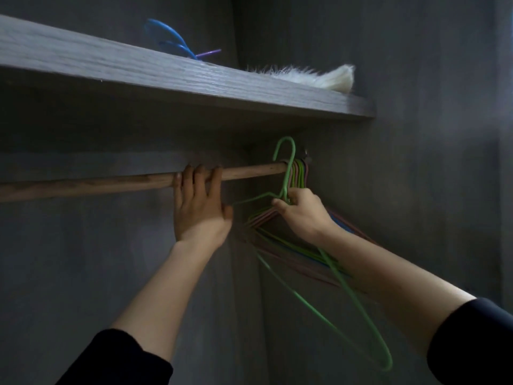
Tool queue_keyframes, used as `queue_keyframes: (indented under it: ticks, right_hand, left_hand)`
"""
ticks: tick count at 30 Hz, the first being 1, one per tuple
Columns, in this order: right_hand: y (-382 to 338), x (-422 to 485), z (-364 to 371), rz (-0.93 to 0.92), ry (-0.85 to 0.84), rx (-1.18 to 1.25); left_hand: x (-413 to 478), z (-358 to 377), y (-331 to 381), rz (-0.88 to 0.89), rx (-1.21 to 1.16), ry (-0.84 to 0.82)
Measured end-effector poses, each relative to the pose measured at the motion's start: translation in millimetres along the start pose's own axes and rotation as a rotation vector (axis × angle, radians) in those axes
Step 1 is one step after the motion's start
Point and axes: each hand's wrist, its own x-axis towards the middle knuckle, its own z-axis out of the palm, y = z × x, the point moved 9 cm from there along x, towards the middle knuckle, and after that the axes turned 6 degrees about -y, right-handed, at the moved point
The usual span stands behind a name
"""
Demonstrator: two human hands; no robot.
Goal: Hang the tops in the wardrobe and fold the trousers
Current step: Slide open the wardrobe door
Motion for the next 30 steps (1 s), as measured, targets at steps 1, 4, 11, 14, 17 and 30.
queue_keyframes:
  ticks: [1, 4, 11, 14, 17, 30]
  right_hand:
    - [2, -9, 0, 0.002, -0.014, 0.012]
    - [15, -43, -2, 0.015, -0.056, -0.068]
    - [68, -159, -35, 0.133, -0.24, -0.029]
    - [92, -216, -70, 0.198, -0.302, 0.052]
    - [118, -280, -119, 0.282, -0.366, 0.124]
    - [286, -545, -379, 0.751, -0.153, 0.086]
  left_hand:
    - [-5, -2, 4, -0.009, -0.043, -0.006]
    - [-37, 8, 22, -0.073, -0.248, -0.137]
    - [-141, 14, 102, -0.109, -0.649, -0.319]
    - [-173, -13, 155, -0.016, -0.711, -0.276]
    - [-205, -45, 217, 0.067, -0.769, -0.271]
    - [-350, -104, 586, 0.313, -1.017, -0.597]
